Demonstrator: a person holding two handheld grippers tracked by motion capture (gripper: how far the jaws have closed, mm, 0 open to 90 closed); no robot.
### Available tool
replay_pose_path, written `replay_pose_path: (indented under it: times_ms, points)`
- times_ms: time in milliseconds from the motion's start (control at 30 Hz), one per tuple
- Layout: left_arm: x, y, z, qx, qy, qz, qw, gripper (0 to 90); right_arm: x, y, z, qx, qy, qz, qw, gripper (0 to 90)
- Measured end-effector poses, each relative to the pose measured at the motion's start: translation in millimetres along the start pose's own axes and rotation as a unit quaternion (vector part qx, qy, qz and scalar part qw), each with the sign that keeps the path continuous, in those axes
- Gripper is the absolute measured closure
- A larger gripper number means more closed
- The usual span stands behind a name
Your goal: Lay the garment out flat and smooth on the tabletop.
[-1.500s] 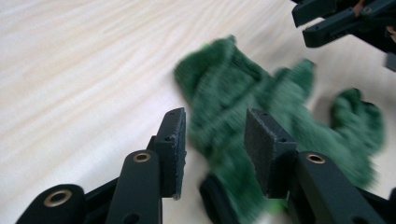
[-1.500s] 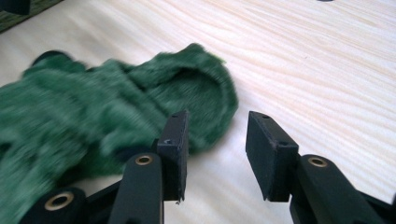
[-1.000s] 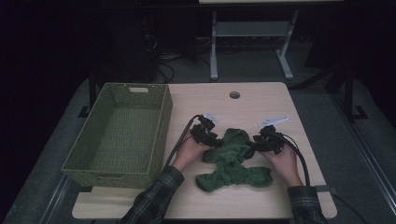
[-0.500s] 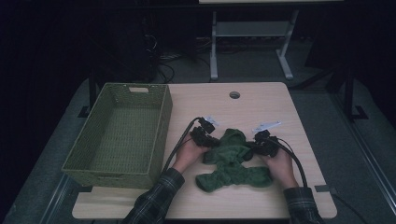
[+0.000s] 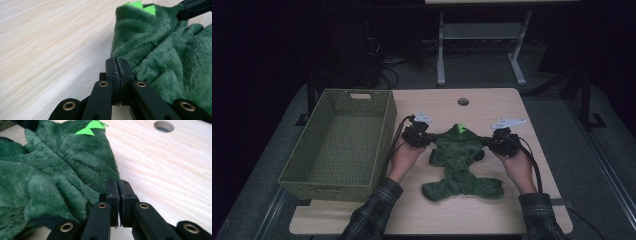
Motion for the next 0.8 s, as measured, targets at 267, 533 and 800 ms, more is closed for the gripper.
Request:
replay_pose_path:
  times_ms: [267,533,800]
  points:
    - [10.1,17.5,32.8,-0.033,0.004,-0.015,0.9993,89.4,12.7,-19.4,29.9,-0.006,0.024,0.018,0.9995,87.6]
    - [20.3,26.1,53.5,-0.039,0.02,-0.019,0.9988,88.2,24.3,-20.3,52.6,-0.006,0.054,0.018,0.9984,87.3]
    - [8.4,21.5,32.1,-0.026,0.003,-0.028,0.9993,71.6,16.7,-25.2,33.8,0.004,0.036,0.03,0.9989,65.6]
Point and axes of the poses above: each handheld gripper's, and its own axes: z roughly forward along the jaws, x roughly out of its underside, y roughly to its left, the point moved 6 cm from there along z, roughly forward along the jaws, and after that the axes turned 10 degrees about -z, right-handed, at the moved point
